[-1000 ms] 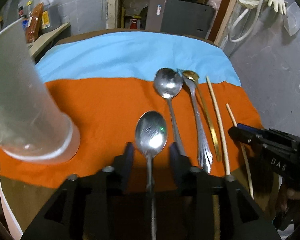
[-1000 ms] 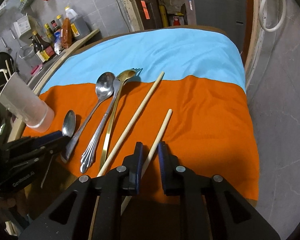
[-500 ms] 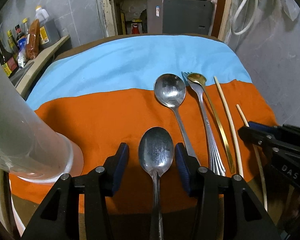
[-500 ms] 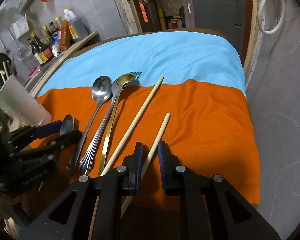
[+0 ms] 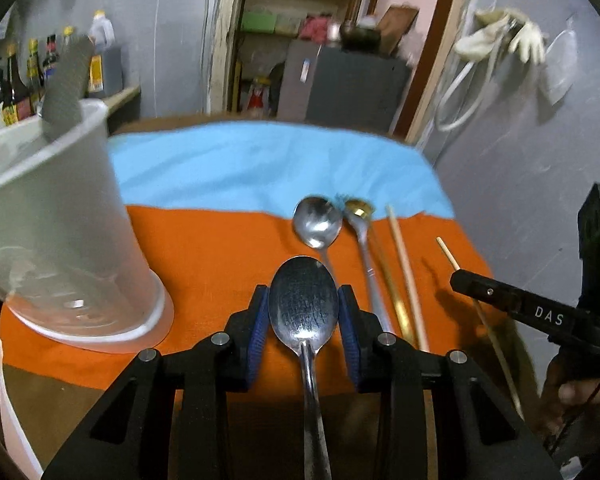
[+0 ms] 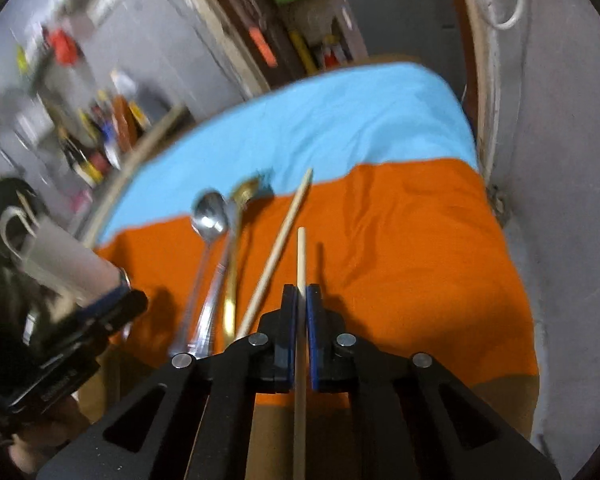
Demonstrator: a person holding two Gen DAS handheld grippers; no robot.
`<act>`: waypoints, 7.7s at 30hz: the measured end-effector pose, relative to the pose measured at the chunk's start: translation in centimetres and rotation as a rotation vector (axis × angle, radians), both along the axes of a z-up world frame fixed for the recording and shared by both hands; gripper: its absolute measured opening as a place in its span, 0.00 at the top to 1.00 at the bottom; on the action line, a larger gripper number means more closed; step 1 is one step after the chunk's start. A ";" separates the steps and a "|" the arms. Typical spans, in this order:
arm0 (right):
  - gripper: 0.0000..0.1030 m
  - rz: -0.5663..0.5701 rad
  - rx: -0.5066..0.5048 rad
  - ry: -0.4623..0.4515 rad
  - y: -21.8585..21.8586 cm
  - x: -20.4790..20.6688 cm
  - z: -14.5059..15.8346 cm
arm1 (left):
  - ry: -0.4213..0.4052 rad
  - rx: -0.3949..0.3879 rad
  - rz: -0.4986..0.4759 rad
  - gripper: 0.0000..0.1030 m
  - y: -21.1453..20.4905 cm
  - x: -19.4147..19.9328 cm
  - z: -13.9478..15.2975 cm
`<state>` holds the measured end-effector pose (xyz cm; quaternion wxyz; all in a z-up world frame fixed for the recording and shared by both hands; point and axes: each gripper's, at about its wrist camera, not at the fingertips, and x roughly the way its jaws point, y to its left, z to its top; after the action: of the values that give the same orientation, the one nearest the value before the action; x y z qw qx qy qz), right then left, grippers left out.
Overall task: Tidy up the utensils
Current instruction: 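Lift spoon and chopstick and carry both over the white caddy, then lower spoon and chopstick into the caddy and open both tools, then withdraw both tools from the caddy back over the remaining utensils, then grasp the large silver spoon with the left tool while the right tool grasps the last chopstick, then lift spoon and chopstick and carry both toward the white caddy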
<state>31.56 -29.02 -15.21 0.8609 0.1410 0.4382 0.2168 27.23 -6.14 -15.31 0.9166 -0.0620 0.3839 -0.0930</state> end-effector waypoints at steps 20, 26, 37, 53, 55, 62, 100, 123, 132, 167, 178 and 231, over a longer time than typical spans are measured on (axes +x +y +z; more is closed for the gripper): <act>0.97 0.083 0.311 -0.453 4.6 -4.3 9.3 | -0.273 -0.061 0.067 0.72 3.8 -5.1 9.3; 0.97 0.132 0.347 -0.528 8.2 -4.6 11.9 | -0.325 -0.088 0.107 0.72 7.5 -5.9 12.1; 0.97 0.120 0.448 -0.658 15.8 -3.9 15.4 | -0.462 -0.162 0.227 0.72 19.1 -5.3 17.0; 0.97 -0.022 0.449 -0.730 20.5 -0.5 12.6 | -0.580 -0.402 0.323 0.72 28.5 -0.8 13.2; 0.97 -0.039 0.441 -0.735 20.5 -0.3 12.1 | -0.599 -0.382 0.333 0.72 28.2 -0.7 12.8; 0.97 -0.082 0.406 -0.761 21.0 -0.4 10.5 | -0.661 -0.315 0.377 0.72 27.2 -1.2 11.4; 0.76 0.046 0.210 -0.664 20.7 -4.9 10.4 | -0.480 -0.197 0.234 0.51 22.3 -5.2 11.3; 0.00 -0.036 0.060 -0.664 7.7 -7.3 14.0 | -0.489 0.005 0.169 0.04 9.8 -7.5 14.1; 0.00 -0.093 -0.005 -0.638 1.7 -6.7 12.6 | -0.432 -0.002 0.090 0.04 4.2 -6.5 12.1; 0.29 0.010 -0.136 -0.223 -0.9 3.4 0.3 | -0.027 0.086 0.050 0.26 -2.1 7.4 -0.6; 0.54 0.080 -0.134 -0.121 0.7 5.5 -1.4 | 0.105 0.140 0.015 0.40 -2.4 10.1 -3.6; 0.97 -0.004 0.169 -0.075 0.0 4.2 1.4 | -0.109 -0.030 0.018 0.63 -0.2 0.7 1.7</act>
<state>35.72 -29.05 -13.84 0.8620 0.2057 0.3857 0.2566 27.89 -6.39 -13.56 0.9358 -0.0741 0.3315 -0.0938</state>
